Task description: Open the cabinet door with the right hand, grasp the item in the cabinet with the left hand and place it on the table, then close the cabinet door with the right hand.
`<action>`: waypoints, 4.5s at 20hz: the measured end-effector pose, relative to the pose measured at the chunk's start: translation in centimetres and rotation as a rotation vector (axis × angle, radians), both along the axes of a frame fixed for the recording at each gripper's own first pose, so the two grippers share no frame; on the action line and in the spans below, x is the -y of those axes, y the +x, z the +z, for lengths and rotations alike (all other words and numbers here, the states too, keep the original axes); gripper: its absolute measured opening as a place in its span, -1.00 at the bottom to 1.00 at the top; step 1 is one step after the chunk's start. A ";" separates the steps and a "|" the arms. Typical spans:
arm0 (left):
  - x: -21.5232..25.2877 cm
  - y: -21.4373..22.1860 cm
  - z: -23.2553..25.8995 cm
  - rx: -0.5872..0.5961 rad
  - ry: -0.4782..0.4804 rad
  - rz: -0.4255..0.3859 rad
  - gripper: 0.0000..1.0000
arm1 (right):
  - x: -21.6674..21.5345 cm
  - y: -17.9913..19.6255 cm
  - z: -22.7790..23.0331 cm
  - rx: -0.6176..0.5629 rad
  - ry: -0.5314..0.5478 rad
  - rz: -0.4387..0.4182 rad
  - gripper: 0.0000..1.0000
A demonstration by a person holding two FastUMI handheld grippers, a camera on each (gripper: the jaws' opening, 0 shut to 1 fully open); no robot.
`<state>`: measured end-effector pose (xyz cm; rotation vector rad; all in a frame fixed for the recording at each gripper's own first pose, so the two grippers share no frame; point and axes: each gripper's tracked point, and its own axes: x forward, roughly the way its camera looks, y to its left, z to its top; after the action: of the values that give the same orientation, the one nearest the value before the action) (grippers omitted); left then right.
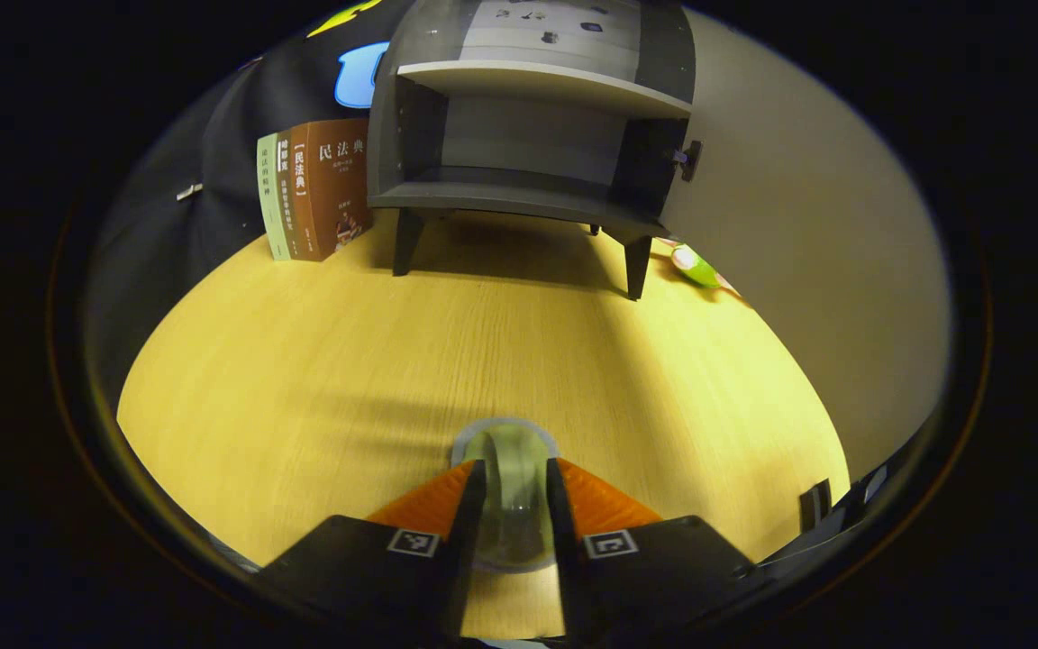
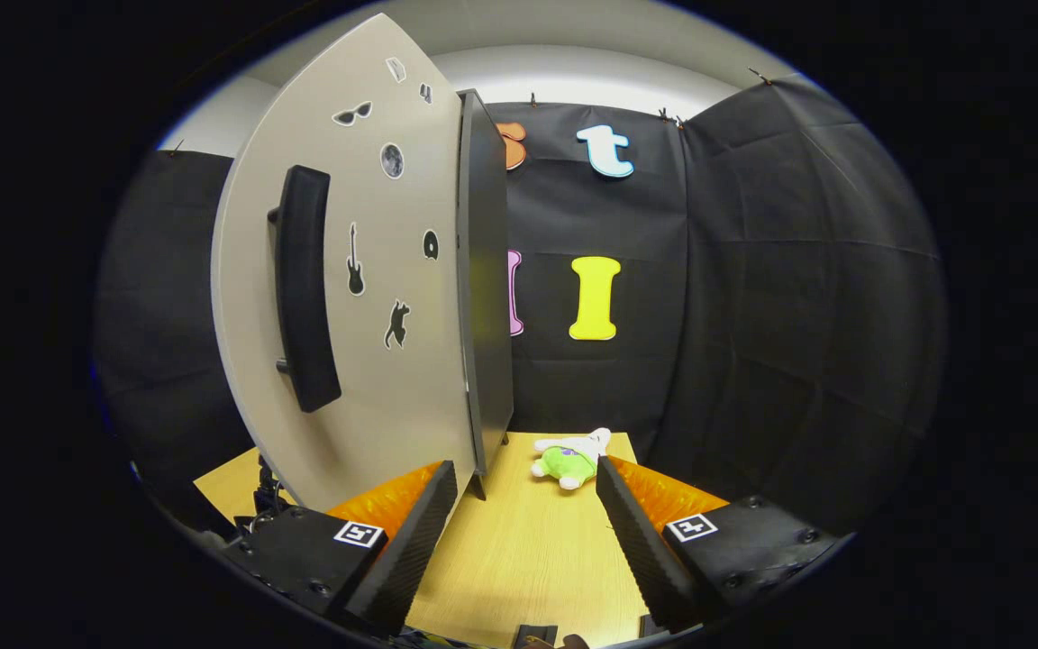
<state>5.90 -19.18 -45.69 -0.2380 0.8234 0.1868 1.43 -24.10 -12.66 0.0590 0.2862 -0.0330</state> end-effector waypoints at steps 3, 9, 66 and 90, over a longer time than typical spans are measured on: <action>-0.6 0.0 1.5 0.030 0.029 -0.014 0.39 | -0.9 -0.5 0.6 0.015 0.019 0.029 0.95; -2.9 2.7 14.7 0.309 0.195 -0.108 0.91 | -4.6 -1.1 3.6 0.095 0.087 0.140 0.95; -20.1 -6.2 35.2 0.651 0.187 -0.055 0.90 | -24.2 7.6 2.0 0.152 0.048 0.230 0.95; -13.7 -1.1 38.1 0.770 0.177 -0.153 0.89 | -18.0 6.4 3.7 0.230 -0.084 0.033 0.94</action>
<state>4.76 -5.52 -7.60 -0.0642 0.0563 0.0139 7.78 -6.09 -8.94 -0.0256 0.0558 -0.0055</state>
